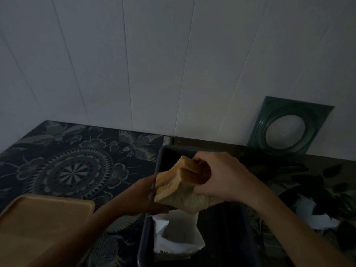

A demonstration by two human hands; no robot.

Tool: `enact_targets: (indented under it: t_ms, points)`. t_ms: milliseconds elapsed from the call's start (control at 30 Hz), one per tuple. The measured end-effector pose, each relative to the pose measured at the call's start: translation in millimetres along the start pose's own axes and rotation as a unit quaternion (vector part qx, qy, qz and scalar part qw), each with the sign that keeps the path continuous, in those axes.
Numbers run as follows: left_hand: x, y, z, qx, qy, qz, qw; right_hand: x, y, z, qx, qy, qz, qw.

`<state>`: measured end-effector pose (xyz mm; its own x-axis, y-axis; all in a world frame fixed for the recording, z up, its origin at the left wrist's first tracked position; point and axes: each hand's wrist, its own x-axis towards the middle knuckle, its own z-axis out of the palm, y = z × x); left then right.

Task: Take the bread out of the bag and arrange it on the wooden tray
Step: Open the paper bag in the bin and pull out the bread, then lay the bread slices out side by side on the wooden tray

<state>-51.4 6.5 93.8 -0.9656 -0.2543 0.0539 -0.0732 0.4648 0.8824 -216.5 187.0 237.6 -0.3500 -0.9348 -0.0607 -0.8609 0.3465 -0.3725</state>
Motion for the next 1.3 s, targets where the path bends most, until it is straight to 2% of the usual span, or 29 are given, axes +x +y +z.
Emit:
enact_targets:
  t_ms: [100,233,433,567,833,1300]
  points:
    - [-4,13,-5,-0.100,0.016,0.030,0.994,9,5,-10,0.060,0.002,-0.017,0.998]
    - [-16,24,-10,-0.251,0.082,0.016,0.964,24,10,-17,0.158,0.002,-0.023,0.987]
    - [-35,27,-24,-0.326,0.146,0.008,0.934,49,13,3,0.340,-0.045,0.018,0.939]
    - [-51,22,-37,-0.336,0.173,-0.011,0.926,60,0,28,0.412,-0.068,0.052,0.907]
    - [-101,-19,-83,-0.378,0.169,-0.089,0.906,77,-57,93,0.486,-0.105,0.114,0.860]
    - [-205,-132,-170,-0.358,0.075,-0.218,0.905,93,-173,243,0.564,-0.124,0.249,0.777]
